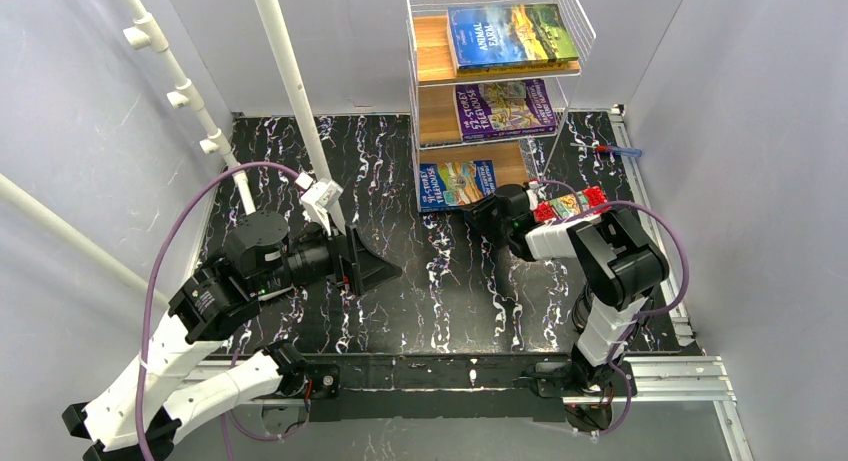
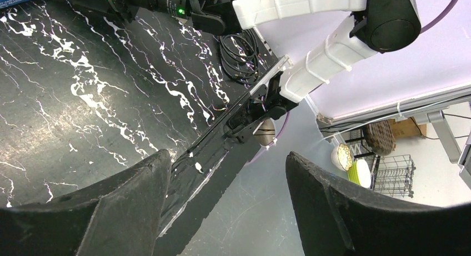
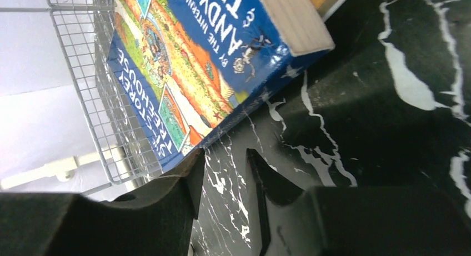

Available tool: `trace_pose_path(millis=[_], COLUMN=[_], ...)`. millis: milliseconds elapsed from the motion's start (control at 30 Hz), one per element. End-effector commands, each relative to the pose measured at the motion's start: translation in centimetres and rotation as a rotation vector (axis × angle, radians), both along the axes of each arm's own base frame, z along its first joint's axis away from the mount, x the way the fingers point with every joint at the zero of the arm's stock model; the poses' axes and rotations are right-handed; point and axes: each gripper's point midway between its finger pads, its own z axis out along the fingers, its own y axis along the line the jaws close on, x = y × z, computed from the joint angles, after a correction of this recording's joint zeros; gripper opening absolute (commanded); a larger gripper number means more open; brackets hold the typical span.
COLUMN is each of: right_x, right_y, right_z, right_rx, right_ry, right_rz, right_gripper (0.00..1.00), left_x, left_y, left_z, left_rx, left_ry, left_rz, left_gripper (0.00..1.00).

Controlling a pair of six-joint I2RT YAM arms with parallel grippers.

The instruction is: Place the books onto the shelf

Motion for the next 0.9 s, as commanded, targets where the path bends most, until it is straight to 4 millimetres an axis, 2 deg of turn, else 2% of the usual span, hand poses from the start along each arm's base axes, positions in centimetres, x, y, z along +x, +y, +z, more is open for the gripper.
trace_pose_path(millis=[0,200,633,867], right_x=[2.0,2.2,3.2,3.5], right_y=[1.8,2.1,3.2,3.1], right_z=[3.1,3.3,2.9,2.9], right_rx=[0.070,0.081,0.125,0.118], right_ry=[-0.110,-0.117,-0.120,-0.123], right_rz=[0.027,0.031,0.037,0.028], right_gripper=[0.39,0.32,0.29,0.29], left_x=[-0.4,-0.3,-0.3,-0.3], left_y=[0.0,-0.1,0.0,0.0], left_z=[0.4,0.3,0.2,0.3], left_rx=[-0.009,-0.003,0.002,0.003], left_ry=[-0.010,-0.007,-0.009,-0.011], left_rz=[-0.017,-0.019,-0.015,-0.018], left_gripper=[0.73,0.73,0.73,0.73])
